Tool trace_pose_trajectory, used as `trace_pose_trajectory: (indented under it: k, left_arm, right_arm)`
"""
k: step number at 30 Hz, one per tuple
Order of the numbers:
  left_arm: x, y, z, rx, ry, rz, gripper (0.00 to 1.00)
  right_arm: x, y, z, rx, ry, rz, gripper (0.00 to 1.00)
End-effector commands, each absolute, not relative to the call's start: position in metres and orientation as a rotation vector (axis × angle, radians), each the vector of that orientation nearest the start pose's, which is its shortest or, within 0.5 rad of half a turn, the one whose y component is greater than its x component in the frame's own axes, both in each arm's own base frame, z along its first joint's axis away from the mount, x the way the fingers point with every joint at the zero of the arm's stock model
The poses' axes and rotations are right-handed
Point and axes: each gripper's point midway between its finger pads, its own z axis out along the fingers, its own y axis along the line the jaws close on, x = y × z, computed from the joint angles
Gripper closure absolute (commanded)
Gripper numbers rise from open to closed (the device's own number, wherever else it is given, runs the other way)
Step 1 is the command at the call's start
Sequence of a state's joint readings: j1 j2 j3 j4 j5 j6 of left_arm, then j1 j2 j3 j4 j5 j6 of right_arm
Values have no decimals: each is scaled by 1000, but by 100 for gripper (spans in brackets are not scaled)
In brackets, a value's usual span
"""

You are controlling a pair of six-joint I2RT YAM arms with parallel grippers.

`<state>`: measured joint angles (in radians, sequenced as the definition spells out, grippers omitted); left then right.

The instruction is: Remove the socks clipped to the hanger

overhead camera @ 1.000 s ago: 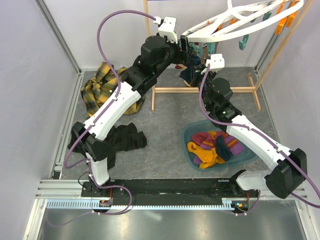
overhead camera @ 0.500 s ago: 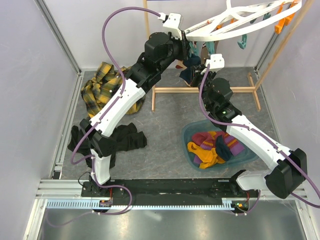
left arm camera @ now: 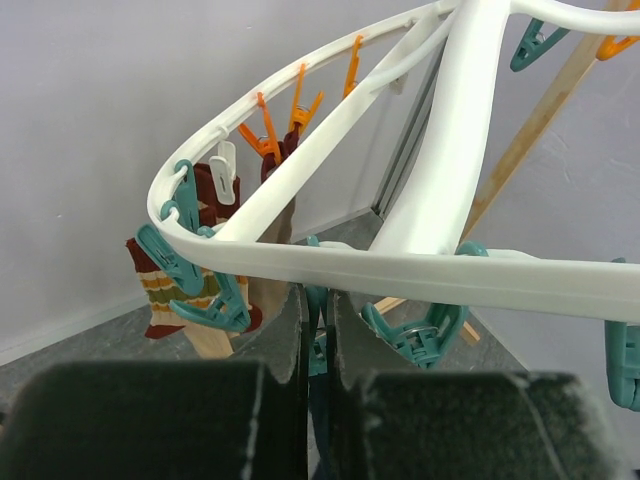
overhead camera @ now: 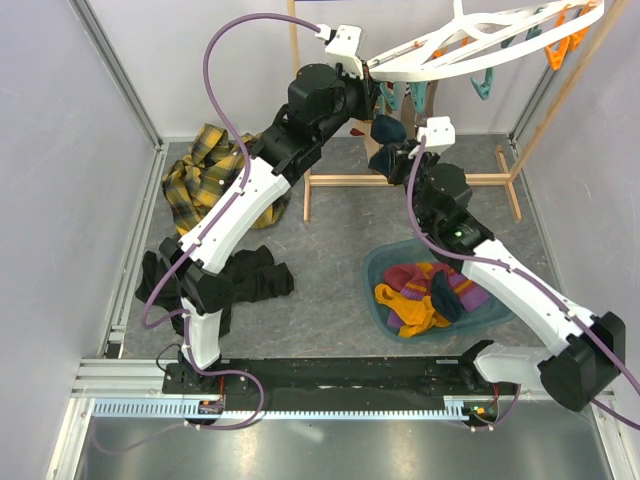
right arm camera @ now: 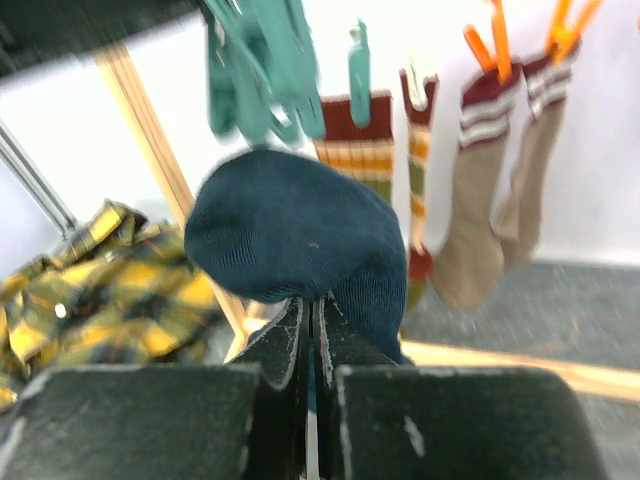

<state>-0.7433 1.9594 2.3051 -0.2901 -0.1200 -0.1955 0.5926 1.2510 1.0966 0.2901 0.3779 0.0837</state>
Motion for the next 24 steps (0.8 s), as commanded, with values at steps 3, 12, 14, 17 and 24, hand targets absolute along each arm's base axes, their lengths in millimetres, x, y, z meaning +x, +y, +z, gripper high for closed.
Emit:
trace_pose_trajectory:
  k: [3,12,14,17,24]
  left_arm:
    - [428,-383,497,330,1446,-709,98]
    - [414,-389,480,408,1459,-752,56]
    - [409,-383,475,416,1457,-743,52]
    - [402,-372,470,420,1444,-715,45]
    - [384,-357,453,458,1430,-694,20]
  right_arm:
    - [356,174,337,-47,1632,321,100]
    - [277,160,278,117,1913,541,100]
    - [264,151,263,189,1934,563,100]
    - [249,138,239,238,1973,542,98]
    - [231,88,167,535,2098,274,91]
